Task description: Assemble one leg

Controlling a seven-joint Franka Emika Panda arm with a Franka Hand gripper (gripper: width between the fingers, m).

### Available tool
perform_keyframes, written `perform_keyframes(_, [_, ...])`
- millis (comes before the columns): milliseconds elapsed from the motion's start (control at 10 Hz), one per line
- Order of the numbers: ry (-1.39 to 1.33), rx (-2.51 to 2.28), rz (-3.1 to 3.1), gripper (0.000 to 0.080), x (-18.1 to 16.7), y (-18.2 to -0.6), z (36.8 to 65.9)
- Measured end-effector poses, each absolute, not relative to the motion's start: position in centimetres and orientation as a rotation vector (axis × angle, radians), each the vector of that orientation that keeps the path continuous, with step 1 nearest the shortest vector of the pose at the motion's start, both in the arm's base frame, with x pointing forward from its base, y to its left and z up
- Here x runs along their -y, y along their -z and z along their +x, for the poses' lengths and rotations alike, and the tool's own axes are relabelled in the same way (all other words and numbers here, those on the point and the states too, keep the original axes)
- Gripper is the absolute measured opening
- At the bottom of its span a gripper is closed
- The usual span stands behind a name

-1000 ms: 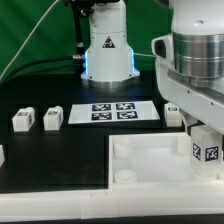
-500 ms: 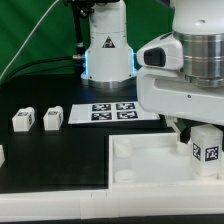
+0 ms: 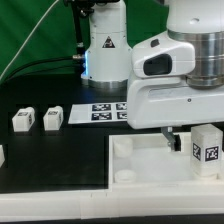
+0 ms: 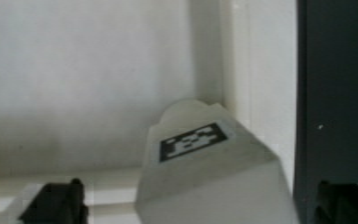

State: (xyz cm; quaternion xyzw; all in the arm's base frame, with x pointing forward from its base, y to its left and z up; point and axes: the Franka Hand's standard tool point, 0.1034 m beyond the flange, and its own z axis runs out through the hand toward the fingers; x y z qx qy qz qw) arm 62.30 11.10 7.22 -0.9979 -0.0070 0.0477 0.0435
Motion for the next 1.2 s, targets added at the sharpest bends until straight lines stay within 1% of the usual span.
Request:
perform_keyframes(200, [-0.133, 0.223, -3.049, 0.0649, -10.97, -7.33, 62.38])
perform_keyframes(300, [-0.136, 0.151, -3.055, 0.0649, -11.06, -7.34, 62.38])
perform_keyframes(500, [-0.138, 0.152, -3.055, 0.0649, -10.97, -7.25, 62.36])
perform_keyframes(700, [-0.139, 0.152, -3.055, 0.0383, -10.95, -7.22, 62.34])
perform_keyframes(800, [-0.139, 0.151, -3.055, 0.0291, -10.94, -7.21, 62.34])
perform_keyframes(1200, [-0.143, 0.069, -3.06, 0.0292, -10.94, -7.18, 62.33])
